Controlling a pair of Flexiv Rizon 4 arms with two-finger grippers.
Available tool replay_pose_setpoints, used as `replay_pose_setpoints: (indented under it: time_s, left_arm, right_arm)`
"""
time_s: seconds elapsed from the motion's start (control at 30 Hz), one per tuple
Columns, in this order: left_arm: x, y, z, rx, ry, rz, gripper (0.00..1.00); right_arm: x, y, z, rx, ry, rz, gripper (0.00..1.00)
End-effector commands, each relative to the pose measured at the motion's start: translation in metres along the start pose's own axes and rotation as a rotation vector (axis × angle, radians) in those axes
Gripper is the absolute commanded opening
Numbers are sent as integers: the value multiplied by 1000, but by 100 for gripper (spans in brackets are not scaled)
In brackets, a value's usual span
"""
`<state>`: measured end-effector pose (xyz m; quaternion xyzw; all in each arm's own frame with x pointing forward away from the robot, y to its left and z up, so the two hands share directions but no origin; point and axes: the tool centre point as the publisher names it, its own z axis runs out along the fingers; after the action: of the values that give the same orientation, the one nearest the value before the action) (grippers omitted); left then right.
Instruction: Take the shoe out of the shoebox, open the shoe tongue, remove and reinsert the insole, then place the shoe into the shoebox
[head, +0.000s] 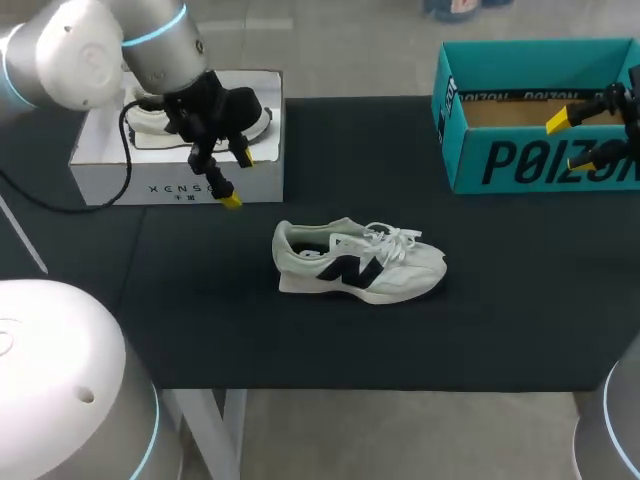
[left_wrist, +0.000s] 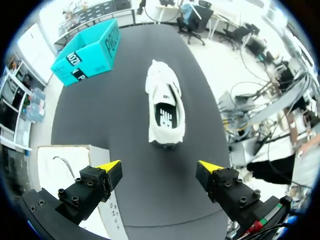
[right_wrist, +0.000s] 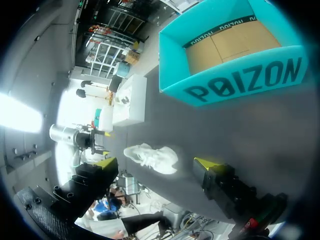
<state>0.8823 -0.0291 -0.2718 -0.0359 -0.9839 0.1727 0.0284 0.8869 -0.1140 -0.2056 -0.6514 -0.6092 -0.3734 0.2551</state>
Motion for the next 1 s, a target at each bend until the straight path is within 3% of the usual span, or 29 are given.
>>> replay_pose_setpoints:
  time_s: [0.03,0.1,0.33,0.53,0.63,0.87,1.0]
  left_arm:
    - [5,12,14,547,-317,-773,100]
    - [8,14,17,661,-316,-776,100]
    - [16,29,38,771,-271,-787,100]
    - [18,40,63,795,-323,-788,100]
    - [19,41,71,798,-292,-787,100]
    - [21,42,81,847,-227,-619,100]
    - [20,41,81,820,-255,-541,100]
  right_arm:
    - [0,0,0,0,-3,1,100]
    - [0,0,0,0,-3,1,100]
    - [0,0,0,0,-3,1,100]
    - [0,0,0,0,-3,1,100]
    - [0,0,0,0,-3,1,100]
    - [0,0,0,0,-3,1,100]
    - [0,0,0,0,-3,1,100]
